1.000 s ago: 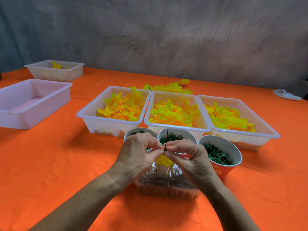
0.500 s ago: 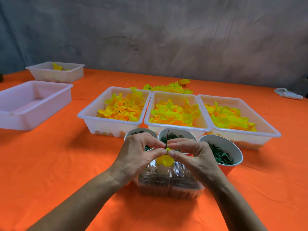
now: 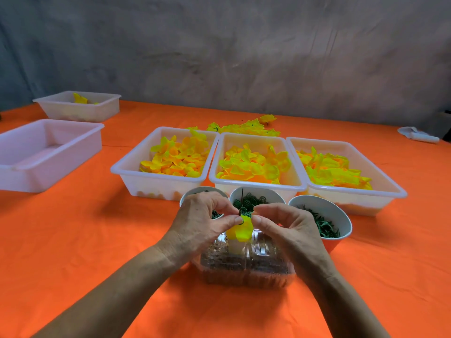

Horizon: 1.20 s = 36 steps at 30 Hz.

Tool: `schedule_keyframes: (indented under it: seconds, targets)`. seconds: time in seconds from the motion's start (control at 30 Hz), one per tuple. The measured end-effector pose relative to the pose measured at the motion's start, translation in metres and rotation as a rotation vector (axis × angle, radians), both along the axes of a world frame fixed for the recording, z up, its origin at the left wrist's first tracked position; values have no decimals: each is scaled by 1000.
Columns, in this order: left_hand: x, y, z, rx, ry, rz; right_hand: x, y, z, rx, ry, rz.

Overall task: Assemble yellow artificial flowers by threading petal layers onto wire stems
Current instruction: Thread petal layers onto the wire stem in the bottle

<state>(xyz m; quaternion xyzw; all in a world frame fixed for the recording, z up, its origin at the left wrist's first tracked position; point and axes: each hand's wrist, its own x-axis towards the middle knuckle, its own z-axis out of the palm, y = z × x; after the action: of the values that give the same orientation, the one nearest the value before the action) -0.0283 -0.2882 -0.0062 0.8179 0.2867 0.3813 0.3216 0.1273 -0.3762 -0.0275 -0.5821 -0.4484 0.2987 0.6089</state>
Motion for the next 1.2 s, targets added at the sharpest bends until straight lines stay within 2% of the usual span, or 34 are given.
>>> schedule_keyframes:
  seconds: [0.3,0.47,0.87,1.03,1.2]
  targets:
    - [0,1,-2,-26,5,15,-3,-5,7,-120,-53,71]
    - [-1,2,-1,-31,26,21,-6,-2,8,-114,-6,115]
    - [-1,3,-1,-43,30,3,-6,1,12,-159,76,126]
    - [-2,3,0,-38,28,-5,-3,3,11,-184,145,68]
    - [-2,4,0,-27,30,-17,-5,3,9,-171,109,43]
